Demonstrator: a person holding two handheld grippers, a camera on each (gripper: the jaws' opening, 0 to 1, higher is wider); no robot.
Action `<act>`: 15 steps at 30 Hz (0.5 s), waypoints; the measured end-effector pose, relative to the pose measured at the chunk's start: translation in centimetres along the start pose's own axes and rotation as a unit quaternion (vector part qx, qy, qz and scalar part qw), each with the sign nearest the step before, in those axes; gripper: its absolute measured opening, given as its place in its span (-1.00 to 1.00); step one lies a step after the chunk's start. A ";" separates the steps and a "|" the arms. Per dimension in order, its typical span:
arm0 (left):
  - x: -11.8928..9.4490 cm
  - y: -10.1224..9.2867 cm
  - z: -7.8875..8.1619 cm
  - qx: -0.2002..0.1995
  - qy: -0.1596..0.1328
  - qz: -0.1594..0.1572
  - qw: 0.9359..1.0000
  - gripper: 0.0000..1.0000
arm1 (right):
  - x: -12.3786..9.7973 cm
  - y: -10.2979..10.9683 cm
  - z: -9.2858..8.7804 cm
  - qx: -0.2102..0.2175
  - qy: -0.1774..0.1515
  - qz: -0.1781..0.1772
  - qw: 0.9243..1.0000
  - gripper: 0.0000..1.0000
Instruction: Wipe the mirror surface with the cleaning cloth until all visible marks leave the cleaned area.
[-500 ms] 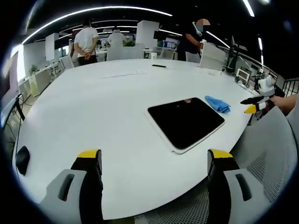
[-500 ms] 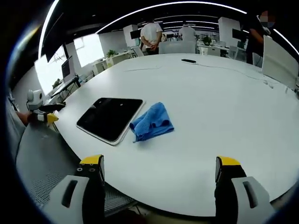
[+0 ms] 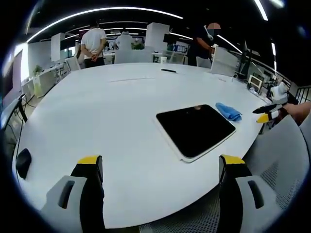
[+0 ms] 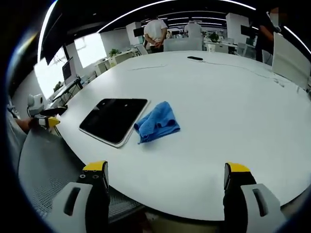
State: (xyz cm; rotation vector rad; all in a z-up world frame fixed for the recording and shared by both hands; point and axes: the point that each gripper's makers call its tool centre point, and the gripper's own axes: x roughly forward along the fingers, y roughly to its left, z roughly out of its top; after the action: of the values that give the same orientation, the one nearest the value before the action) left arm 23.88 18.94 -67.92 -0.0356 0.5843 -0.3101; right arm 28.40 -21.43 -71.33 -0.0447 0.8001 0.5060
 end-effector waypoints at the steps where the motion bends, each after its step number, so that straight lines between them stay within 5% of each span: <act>1: 0.0 -0.1 0.0 0.002 0.000 -0.002 1.000 0.98 | -0.1 0.1 0.1 -0.001 0.000 0.000 1.000 0.97; 15: 0.1 -0.2 0.1 0.013 -0.004 -0.006 1.000 0.98 | -0.6 0.9 0.3 0.004 -0.005 -0.002 1.000 0.97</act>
State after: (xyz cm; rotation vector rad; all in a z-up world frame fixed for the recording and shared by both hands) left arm 23.99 18.65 -67.88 -0.0155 0.5723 -0.3281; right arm 27.85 -20.78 -70.59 -0.0361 0.7912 0.4998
